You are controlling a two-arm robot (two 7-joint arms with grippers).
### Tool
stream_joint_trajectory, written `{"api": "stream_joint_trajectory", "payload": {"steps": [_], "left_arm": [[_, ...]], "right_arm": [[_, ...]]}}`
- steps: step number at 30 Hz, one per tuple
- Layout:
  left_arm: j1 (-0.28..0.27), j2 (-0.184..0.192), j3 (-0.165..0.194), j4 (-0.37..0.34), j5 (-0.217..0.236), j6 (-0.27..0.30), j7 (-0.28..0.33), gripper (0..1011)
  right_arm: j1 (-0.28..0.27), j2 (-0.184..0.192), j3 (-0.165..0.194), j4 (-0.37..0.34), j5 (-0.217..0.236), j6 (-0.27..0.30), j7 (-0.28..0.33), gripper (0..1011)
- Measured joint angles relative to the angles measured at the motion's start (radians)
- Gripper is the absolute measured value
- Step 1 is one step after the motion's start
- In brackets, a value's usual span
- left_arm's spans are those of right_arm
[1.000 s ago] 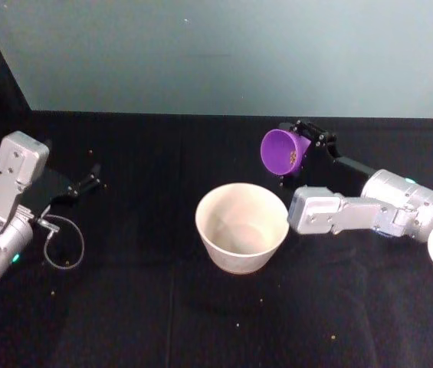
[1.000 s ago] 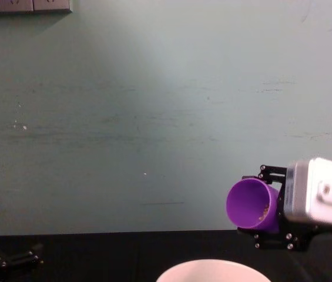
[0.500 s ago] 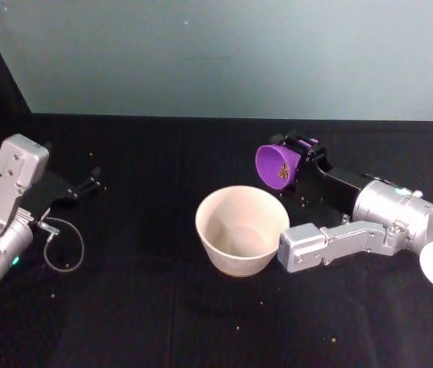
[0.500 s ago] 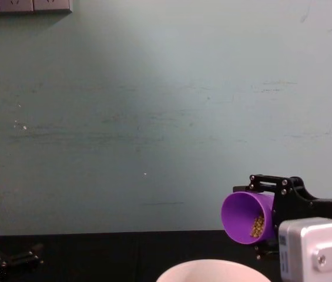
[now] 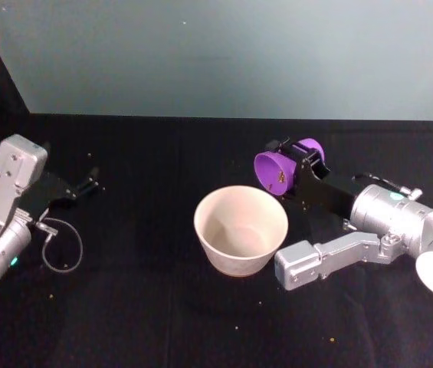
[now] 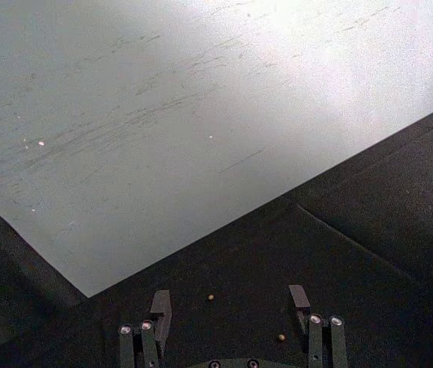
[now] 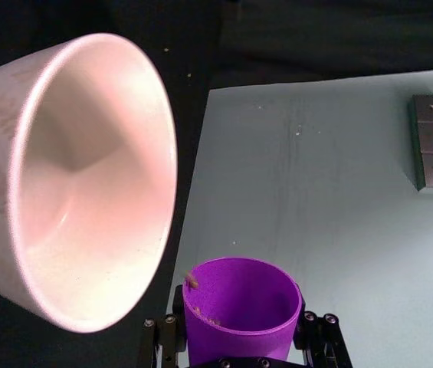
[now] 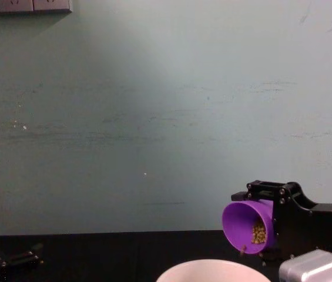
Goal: Pick up the cup and pour the mung beans from the cup into the bowl.
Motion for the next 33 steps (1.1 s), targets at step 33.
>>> {"api": "stream_joint_trajectory", "payload": {"steps": [33], "left_arm": [[0.0,0.0,0.0,0.0,0.0,0.0,0.0,1000]], "right_arm": [[0.03,0.037,-0.084,-0.041,-0.152,0.072,-0.027,754]]}}
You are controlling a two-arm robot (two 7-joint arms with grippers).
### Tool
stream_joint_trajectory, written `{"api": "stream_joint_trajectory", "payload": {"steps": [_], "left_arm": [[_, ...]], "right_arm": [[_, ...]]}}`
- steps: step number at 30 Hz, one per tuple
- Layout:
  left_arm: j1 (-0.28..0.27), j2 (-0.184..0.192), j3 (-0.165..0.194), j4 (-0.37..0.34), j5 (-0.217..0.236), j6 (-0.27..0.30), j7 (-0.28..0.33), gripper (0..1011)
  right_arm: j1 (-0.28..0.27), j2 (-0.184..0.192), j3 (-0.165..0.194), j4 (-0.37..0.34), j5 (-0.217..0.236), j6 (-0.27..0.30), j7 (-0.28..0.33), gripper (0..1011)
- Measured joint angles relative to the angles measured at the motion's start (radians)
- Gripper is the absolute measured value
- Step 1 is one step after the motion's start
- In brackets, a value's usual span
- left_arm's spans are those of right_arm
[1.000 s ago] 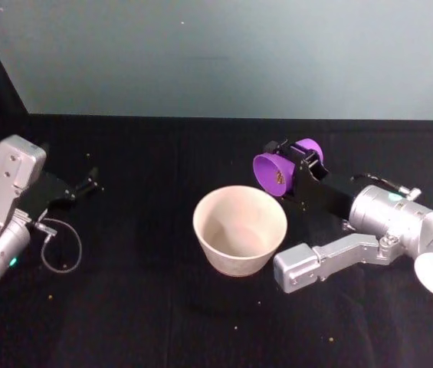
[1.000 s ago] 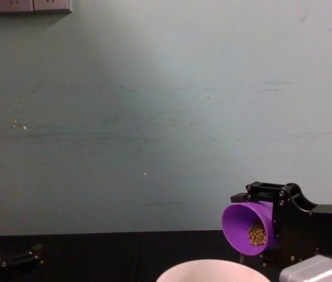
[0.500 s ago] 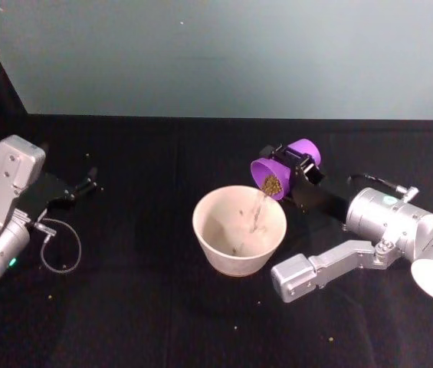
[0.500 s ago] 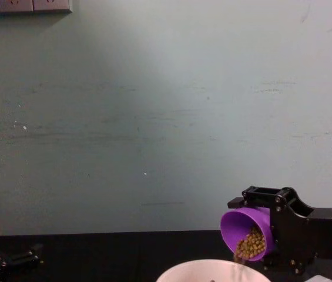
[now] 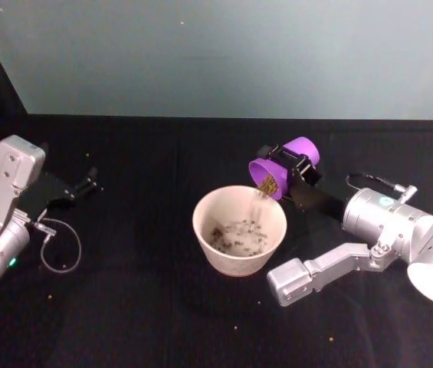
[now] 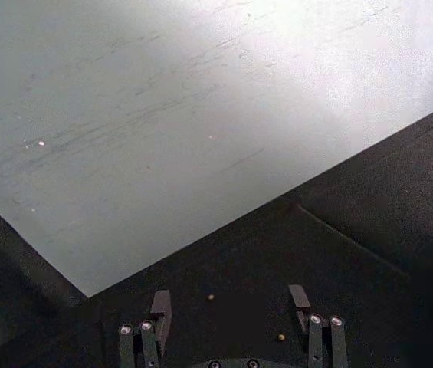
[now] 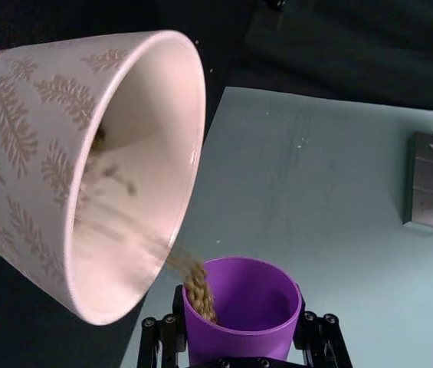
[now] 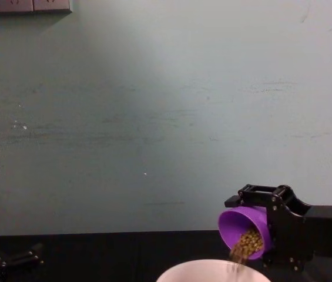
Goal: Pick up the cup and pour the mung beans from the cup into the bowl.
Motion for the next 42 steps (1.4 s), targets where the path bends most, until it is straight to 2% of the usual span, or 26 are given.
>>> {"api": "stream_joint_trajectory", "payload": {"steps": [17,18,22,27,30,34,42], "left_arm": [[0.0,0.0,0.0,0.0,0.0,0.0,0.0,1000],[0.0,0.0,0.0,0.0,0.0,0.0,0.0,1000],[0.0,0.0,0.0,0.0,0.0,0.0,0.0,1000],[0.0,0.0,0.0,0.0,0.0,0.0,0.0,1000],[0.0,0.0,0.0,0.0,0.0,0.0,0.0,1000],[0.0,0.0,0.0,0.0,0.0,0.0,0.0,1000],[0.0,0.0,0.0,0.0,0.0,0.0,0.0,1000]], "right_arm": [[0.028,0.022,-0.058,-0.033,-0.142,0.066,0.01,754],[0.032,0.025,-0.069,-0.037,-0.173,0.08,0.01,754],[0.038,0.032,-0.091,-0.047,-0.232,0.111,0.009,754],[0.048,0.044,-0.135,-0.067,-0.333,0.155,0.007,754],[0.052,0.05,-0.151,-0.077,-0.367,0.17,0.009,754],[0.055,0.055,-0.162,-0.084,-0.385,0.177,0.01,754],[0.058,0.058,-0.167,-0.084,-0.384,0.18,0.009,754]]}}
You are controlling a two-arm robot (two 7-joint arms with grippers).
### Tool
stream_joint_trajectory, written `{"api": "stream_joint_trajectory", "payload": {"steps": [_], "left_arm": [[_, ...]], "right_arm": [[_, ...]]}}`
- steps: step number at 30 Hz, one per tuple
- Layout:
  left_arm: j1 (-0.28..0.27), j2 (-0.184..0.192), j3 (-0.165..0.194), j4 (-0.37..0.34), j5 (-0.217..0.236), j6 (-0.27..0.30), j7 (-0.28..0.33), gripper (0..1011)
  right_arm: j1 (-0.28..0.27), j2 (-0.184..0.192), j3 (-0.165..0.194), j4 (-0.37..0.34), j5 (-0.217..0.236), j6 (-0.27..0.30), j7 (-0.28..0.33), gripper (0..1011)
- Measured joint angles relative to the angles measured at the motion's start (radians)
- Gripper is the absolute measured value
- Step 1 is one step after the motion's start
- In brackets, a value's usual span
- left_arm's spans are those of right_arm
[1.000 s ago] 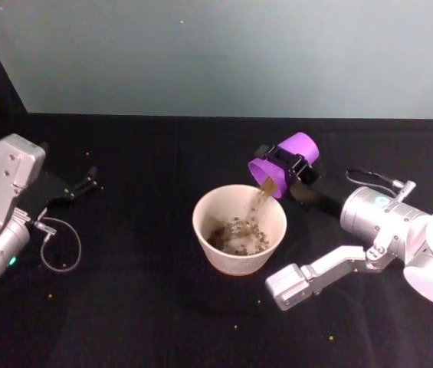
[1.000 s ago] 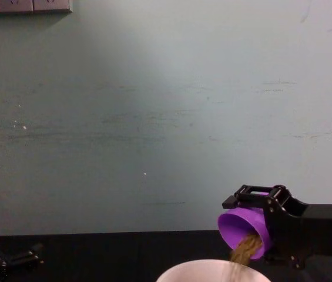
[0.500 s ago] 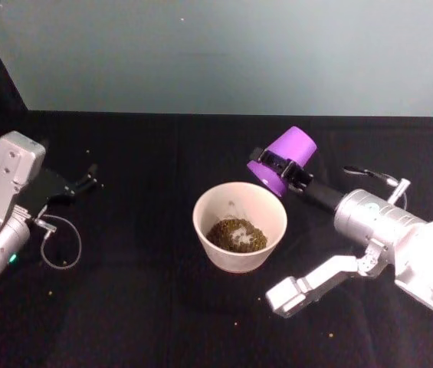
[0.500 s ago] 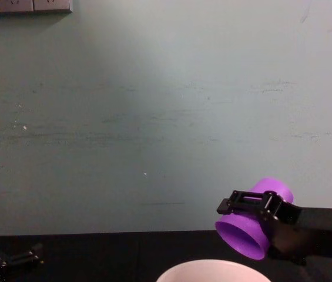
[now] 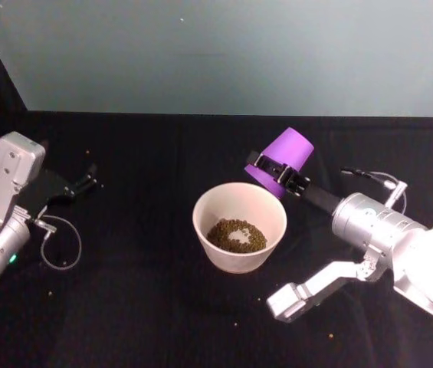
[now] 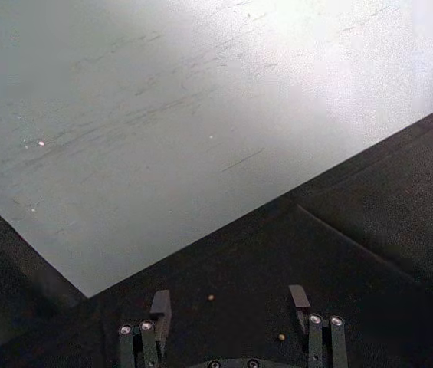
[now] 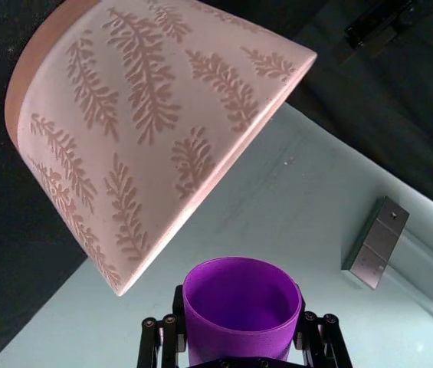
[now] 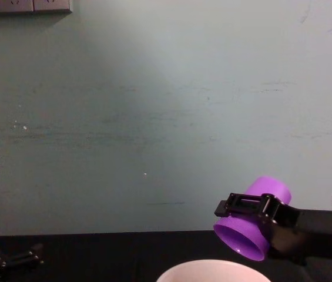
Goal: Pick up the cup and pour the mung beans from the cup into the bowl.
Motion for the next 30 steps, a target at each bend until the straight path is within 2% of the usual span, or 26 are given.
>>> {"api": "stream_joint_trajectory", "payload": {"steps": [5,6,8,9,12,13,15,16,17,18,21,22,23,24,26,27,30], "left_arm": [[0.0,0.0,0.0,0.0,0.0,0.0,0.0,1000],[0.0,0.0,0.0,0.0,0.0,0.0,0.0,1000],[0.0,0.0,0.0,0.0,0.0,0.0,0.0,1000],[0.0,0.0,0.0,0.0,0.0,0.0,0.0,1000],[0.0,0.0,0.0,0.0,0.0,0.0,0.0,1000],[0.0,0.0,0.0,0.0,0.0,0.0,0.0,1000],[0.0,0.0,0.0,0.0,0.0,0.0,0.0,1000],[0.0,0.0,0.0,0.0,0.0,0.0,0.0,1000],[0.0,0.0,0.0,0.0,0.0,0.0,0.0,1000],[0.0,0.0,0.0,0.0,0.0,0.0,0.0,1000],[0.0,0.0,0.0,0.0,0.0,0.0,0.0,1000],[0.0,0.0,0.0,0.0,0.0,0.0,0.0,1000],[0.0,0.0,0.0,0.0,0.0,0.0,0.0,1000],[0.0,0.0,0.0,0.0,0.0,0.0,0.0,1000],[0.0,0.0,0.0,0.0,0.0,0.0,0.0,1000],[0.0,0.0,0.0,0.0,0.0,0.0,0.0,1000],[0.0,0.0,0.0,0.0,0.0,0.0,0.0,1000]], "right_arm": [[-0.013,0.003,0.019,-0.001,0.052,-0.005,-0.015,754],[-0.022,0.005,0.033,-0.003,0.085,-0.009,-0.021,754],[-0.033,0.005,0.05,-0.004,0.121,-0.012,-0.027,754],[-0.047,0.006,0.072,-0.004,0.164,-0.015,-0.032,754],[-0.069,0.006,0.108,-0.005,0.24,-0.027,-0.043,754],[-0.086,0.006,0.136,-0.004,0.302,-0.041,-0.056,754],[-0.103,0.004,0.163,-0.001,0.365,-0.056,-0.07,754],[-0.121,0.001,0.196,0.006,0.441,-0.078,-0.088,754],[-0.13,-0.001,0.213,0.011,0.481,-0.092,-0.097,754],[-0.145,-0.006,0.241,0.02,0.554,-0.117,-0.104,754],[-0.165,-0.014,0.284,0.041,0.67,-0.169,-0.111,754],[-0.177,-0.02,0.307,0.059,0.744,-0.208,-0.115,754],[-0.183,-0.024,0.318,0.069,0.783,-0.23,-0.117,754],[-0.193,-0.033,0.34,0.094,0.853,-0.273,-0.118,754],[-0.202,-0.042,0.357,0.117,0.926,-0.319,-0.117,754],[-0.21,-0.052,0.374,0.143,0.997,-0.363,-0.112,754],[-0.217,-0.066,0.391,0.178,1.084,-0.422,-0.099,754]]}}
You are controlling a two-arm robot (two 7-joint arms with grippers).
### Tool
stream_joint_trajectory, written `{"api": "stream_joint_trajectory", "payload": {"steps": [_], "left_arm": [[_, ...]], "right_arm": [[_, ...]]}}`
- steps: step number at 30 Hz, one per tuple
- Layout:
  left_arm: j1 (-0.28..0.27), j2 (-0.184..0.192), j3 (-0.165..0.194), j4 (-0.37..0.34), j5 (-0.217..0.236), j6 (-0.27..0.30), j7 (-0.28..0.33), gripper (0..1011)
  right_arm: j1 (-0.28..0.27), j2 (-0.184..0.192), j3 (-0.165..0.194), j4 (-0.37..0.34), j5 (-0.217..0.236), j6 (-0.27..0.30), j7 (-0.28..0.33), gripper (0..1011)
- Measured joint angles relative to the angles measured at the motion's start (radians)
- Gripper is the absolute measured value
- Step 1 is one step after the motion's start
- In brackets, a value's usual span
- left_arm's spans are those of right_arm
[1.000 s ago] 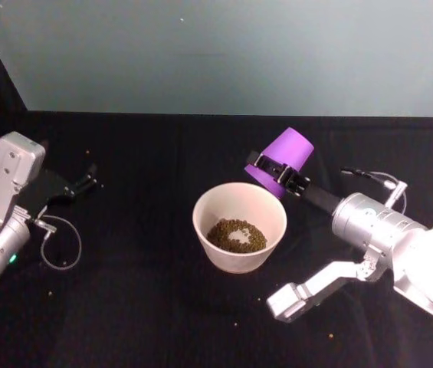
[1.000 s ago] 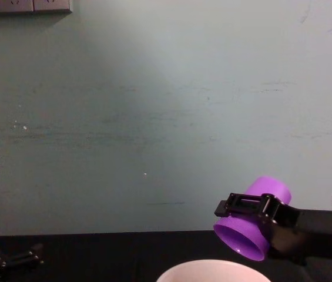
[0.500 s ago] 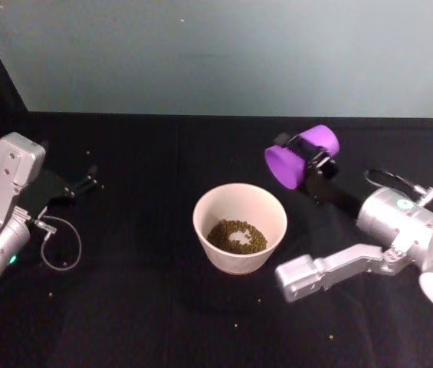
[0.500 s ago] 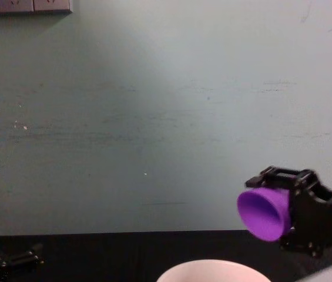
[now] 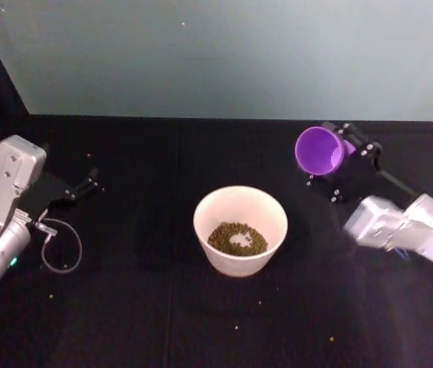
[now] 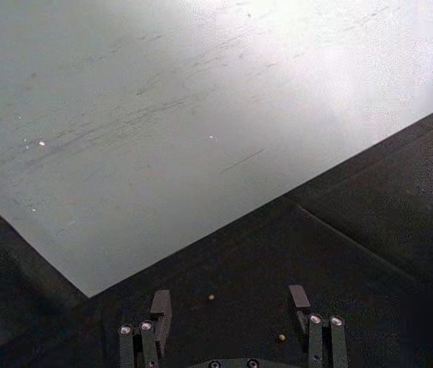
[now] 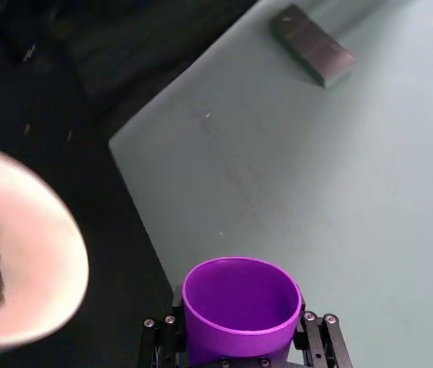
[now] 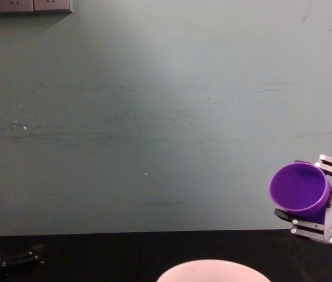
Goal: Pick up the cup and pour the mung beans from the cup into the bowl.
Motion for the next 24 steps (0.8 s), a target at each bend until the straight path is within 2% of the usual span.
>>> {"api": "stream_joint_trajectory", "payload": {"steps": [1,2,4,5,7,8,11,12,14,16,17,18,19,21,24], "left_arm": [[0.0,0.0,0.0,0.0,0.0,0.0,0.0,1000],[0.0,0.0,0.0,0.0,0.0,0.0,0.0,1000],[0.0,0.0,0.0,0.0,0.0,0.0,0.0,1000],[0.0,0.0,0.0,0.0,0.0,0.0,0.0,1000],[0.0,0.0,0.0,0.0,0.0,0.0,0.0,1000],[0.0,0.0,0.0,0.0,0.0,0.0,0.0,1000],[0.0,0.0,0.0,0.0,0.0,0.0,0.0,1000],[0.0,0.0,0.0,0.0,0.0,0.0,0.0,1000],[0.0,0.0,0.0,0.0,0.0,0.0,0.0,1000],[0.0,0.0,0.0,0.0,0.0,0.0,0.0,1000],[0.0,0.0,0.0,0.0,0.0,0.0,0.0,1000],[0.0,0.0,0.0,0.0,0.0,0.0,0.0,1000],[0.0,0.0,0.0,0.0,0.0,0.0,0.0,1000],[0.0,0.0,0.0,0.0,0.0,0.0,0.0,1000],[0.0,0.0,0.0,0.0,0.0,0.0,0.0,1000]], "right_arm": [[-0.003,-0.007,0.006,0.013,0.036,-0.019,0.009,754],[-0.008,-0.017,0.019,0.037,0.119,-0.051,0.039,754],[-0.014,-0.03,0.03,0.06,0.212,-0.075,0.076,754],[-0.019,-0.043,0.039,0.082,0.301,-0.09,0.117,754],[-0.024,-0.055,0.049,0.103,0.388,-0.097,0.158,754],[-0.027,-0.067,0.057,0.122,0.466,-0.1,0.2,754],[-0.03,-0.082,0.066,0.149,0.56,-0.1,0.253,754],[-0.032,-0.093,0.073,0.164,0.612,-0.095,0.284,754],[-0.034,-0.106,0.08,0.188,0.671,-0.083,0.323,754],[-0.033,-0.114,0.085,0.207,0.708,-0.077,0.35,754],[-0.031,-0.123,0.091,0.227,0.743,-0.073,0.378,754],[-0.031,-0.123,0.091,0.227,0.743,-0.073,0.378,754],[-0.029,-0.133,0.095,0.246,0.777,-0.068,0.407,754],[-0.026,-0.143,0.099,0.271,0.808,-0.064,0.441,754],[-0.022,-0.15,0.103,0.287,0.832,-0.061,0.475,754]]}}
